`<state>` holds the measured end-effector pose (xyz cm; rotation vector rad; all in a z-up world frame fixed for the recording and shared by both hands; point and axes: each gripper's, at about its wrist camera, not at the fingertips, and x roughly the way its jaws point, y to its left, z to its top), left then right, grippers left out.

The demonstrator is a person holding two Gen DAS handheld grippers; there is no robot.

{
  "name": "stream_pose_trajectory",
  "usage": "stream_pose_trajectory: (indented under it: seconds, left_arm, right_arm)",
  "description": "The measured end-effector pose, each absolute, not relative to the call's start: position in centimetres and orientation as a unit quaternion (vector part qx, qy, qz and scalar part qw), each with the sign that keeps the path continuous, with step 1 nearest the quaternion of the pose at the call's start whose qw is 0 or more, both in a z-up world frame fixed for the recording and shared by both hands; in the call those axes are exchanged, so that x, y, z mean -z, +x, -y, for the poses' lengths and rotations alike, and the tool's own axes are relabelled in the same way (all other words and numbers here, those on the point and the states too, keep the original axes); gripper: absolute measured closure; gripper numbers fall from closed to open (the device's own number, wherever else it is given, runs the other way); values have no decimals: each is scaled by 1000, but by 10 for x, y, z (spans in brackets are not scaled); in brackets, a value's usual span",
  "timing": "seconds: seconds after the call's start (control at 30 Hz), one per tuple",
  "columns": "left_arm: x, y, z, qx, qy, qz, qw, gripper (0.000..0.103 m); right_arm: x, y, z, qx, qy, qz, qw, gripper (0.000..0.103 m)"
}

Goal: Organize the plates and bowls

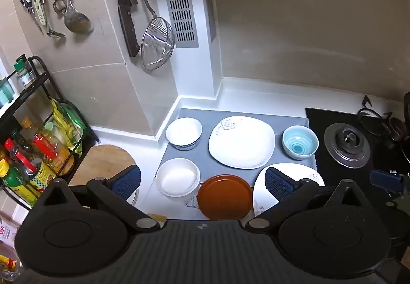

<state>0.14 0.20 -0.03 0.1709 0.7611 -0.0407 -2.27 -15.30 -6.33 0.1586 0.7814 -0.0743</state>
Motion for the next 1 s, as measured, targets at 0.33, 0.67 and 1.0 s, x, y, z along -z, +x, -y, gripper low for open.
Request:
stream_pose_trajectory:
  seconds: [0.33,0.67,1.0]
  left_arm:
    - [-2,0,8,23,91,-376,922,0]
    - [-6,-5,10,20,98,-378,920,0]
    - [-12,-5,10,10,93,-385,918,0]
  right_arm:
    - [56,-25,154,39,75,-383,920,0]
    - [58,-30,158,29,77,-380,922,0]
    - [57,-35,157,22,81,-383,920,0]
